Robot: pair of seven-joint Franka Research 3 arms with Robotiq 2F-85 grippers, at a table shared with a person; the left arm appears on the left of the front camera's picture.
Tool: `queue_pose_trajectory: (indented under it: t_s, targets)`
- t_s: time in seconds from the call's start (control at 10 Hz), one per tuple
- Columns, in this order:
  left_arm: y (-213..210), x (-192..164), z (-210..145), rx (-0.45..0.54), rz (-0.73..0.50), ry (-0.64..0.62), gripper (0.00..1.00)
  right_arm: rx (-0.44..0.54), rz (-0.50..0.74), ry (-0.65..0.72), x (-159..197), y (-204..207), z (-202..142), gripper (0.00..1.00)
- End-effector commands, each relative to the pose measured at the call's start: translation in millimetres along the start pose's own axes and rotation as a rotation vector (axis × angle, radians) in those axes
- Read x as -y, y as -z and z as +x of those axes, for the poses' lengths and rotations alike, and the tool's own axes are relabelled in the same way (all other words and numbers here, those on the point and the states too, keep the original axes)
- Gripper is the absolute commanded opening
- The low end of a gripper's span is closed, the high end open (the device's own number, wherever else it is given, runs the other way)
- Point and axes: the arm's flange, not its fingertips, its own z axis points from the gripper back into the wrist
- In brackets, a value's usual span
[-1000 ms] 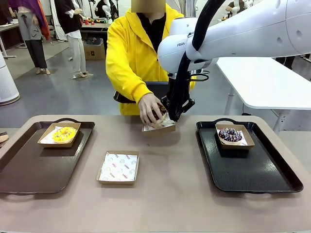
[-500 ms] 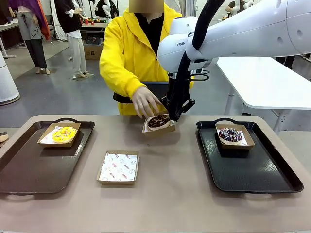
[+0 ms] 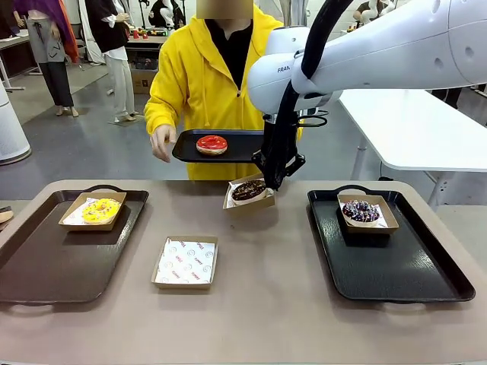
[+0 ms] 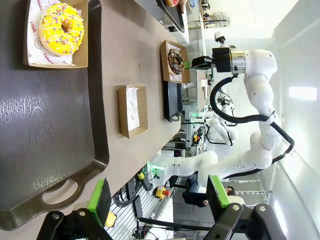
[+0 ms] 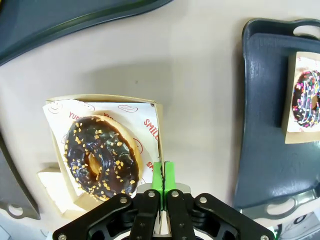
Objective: Individually package the donuts and arrange them on the tray.
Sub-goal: Place the picked Paper togo box on the Handle tray while simultaneously picking up another Paper togo box from the table with the other hand.
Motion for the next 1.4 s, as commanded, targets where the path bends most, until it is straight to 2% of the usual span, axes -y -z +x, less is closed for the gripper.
queue_pose_trajectory:
  t_s: [0.0, 0.5, 0.8, 1.0, 1.2, 1.3]
  targets:
    - [-1, 0, -1, 0.004, -0.005, 0.0, 1.0, -0.002, 0.003, 0.018, 1, -1, -2, 0.0]
    - [0, 0, 0, 0.0, 0.0, 0.0, 1.0, 0.0, 0.0, 0.0, 0, 0, 0, 0.01]
    - [17, 76, -3, -0.102, 0.144, 0.117, 1.0, 0.073, -0.014, -0.078, 50, -50, -75, 0.01]
    - [49, 125, -1, -0.187, 0.281, 0.148, 1.0, 0.076, -0.066, -0.12, 99, -68, -124, 0.01]
    - [91, 155, 0, -0.256, 0.411, 0.169, 1.0, 0.075, -0.081, -0.158, 150, -65, -144, 0.01]
    - [117, 167, 1, -0.28, 0.486, 0.183, 1.0, 0.069, -0.07, -0.124, 179, -56, -147, 0.01]
